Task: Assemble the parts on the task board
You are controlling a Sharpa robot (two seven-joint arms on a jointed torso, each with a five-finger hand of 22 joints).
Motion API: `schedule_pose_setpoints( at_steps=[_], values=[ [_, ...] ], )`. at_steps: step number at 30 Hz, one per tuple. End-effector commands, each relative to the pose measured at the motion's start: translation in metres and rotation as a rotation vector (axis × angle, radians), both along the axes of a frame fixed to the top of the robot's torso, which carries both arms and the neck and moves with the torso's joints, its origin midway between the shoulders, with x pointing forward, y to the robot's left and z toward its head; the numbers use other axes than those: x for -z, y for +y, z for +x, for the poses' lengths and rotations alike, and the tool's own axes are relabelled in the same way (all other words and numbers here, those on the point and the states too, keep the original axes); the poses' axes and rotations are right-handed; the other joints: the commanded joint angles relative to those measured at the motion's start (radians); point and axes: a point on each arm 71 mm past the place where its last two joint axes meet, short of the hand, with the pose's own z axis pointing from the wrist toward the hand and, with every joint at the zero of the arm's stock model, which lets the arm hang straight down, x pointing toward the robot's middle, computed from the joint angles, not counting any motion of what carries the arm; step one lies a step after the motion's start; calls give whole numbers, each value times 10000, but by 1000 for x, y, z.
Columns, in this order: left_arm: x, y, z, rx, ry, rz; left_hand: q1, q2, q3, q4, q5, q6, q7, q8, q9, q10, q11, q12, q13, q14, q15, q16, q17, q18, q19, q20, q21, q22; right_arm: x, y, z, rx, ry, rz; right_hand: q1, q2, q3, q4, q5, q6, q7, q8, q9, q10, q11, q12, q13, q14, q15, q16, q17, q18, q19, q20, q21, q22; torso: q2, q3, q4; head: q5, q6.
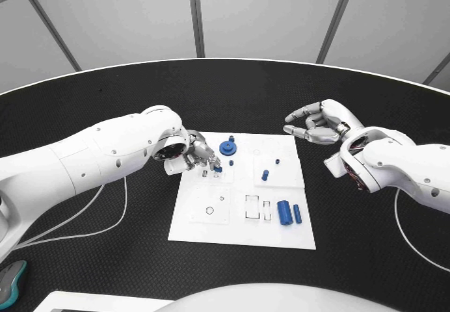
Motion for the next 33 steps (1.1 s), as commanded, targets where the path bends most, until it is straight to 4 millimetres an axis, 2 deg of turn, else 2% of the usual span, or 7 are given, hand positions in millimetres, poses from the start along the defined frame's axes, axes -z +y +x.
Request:
schedule_pose_setpoints(
  at_steps=[1,13,33],
  values=[
    [-1,2,0,0,-243,126,29,95,997,-1093,97,229,-151,36,27,303,-211,79,26,771,-84,-47,1552,-96,-14,-64,49,-9,0,0,0,2,-5,1,34,58,0,36,44,-23,4,58,17,43,-22,24,1447,733,-84,-28,1451,185,424,-42,-31,1410,4,-2,2,10,-6],
    [3,8,-3,-87,-824,594,6,76,959,-1148,282,280,-176,41,65,380,-235,147,121,772,-107,-46,1555,-87,-32,-81,32,-49,0,0,0,12,-18,1,27,56,-4,41,45,-19,3,63,19,44,-23,24,1445,732,-85,-30,1448,185,424,-43,-33,1408,6,-2,-9,42,-29],
    [6,3,-8,38,-899,743,-6,75,950,-1158,357,297,-182,39,76,403,-243,164,145,773,-114,-45,1557,-87,-29,-88,33,-47,0,0,0,8,-29,3,30,55,-3,39,49,-18,0,68,21,45,-26,24,1444,735,-86,-26,1456,187,421,-44,-37,1401,18,11,-17,42,-59]
  ],
)
